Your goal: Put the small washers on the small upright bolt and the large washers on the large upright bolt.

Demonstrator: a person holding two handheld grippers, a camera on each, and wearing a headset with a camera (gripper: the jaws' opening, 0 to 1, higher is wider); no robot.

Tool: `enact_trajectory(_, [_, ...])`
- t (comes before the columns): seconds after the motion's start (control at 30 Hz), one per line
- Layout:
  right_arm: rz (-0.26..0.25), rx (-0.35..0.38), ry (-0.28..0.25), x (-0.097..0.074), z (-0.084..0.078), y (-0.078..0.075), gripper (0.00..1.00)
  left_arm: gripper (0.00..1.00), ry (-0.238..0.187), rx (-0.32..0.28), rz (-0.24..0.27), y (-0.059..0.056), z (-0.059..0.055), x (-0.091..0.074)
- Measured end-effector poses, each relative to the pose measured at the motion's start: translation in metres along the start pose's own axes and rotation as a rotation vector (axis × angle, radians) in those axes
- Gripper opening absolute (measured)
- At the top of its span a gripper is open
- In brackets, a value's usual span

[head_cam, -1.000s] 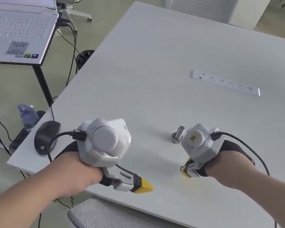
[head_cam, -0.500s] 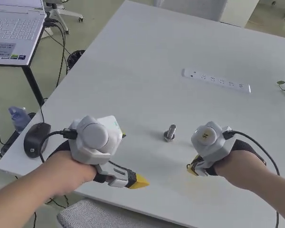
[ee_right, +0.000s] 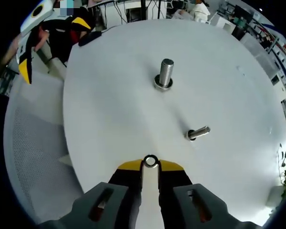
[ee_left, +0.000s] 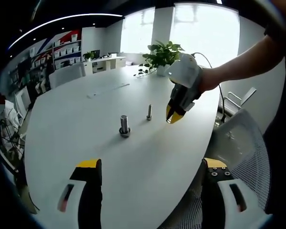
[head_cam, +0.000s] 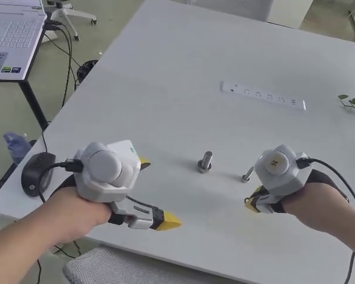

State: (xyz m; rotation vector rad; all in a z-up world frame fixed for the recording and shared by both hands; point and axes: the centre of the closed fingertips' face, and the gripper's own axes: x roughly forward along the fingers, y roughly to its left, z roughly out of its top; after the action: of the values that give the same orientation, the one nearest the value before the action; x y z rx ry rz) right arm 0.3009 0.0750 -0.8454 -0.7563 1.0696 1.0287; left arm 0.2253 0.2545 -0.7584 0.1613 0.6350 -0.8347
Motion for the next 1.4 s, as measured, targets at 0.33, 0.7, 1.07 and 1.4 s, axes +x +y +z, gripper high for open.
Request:
enact_trajectory(0.33, [-0.003,0.029,0.01,-0.003,-0.007,-0.02,0.12,0.85,0.012,-0.005,0.007,0.004,-0.003,-0.001])
enact_trajectory(0.7, [-0.037,0.031,0.0,-0.017,0.009,-0.044,0.12,0.85,0.019,0.001,-0.003,0.006,-0.001,0.003])
enact_trajectory(1.07, [-0.056,0.013,-0.021,-0.029,0.027,-0.058,0.12,0.84,0.03,0.008,-0.009,0.008,-0.001,0.005])
enact_trajectory(1.4, [-0.047,-0.005,-0.037,-0.027,0.043,-0.059,0.12,0.83,0.034,0.01,-0.007,0.009,-0.002,0.005])
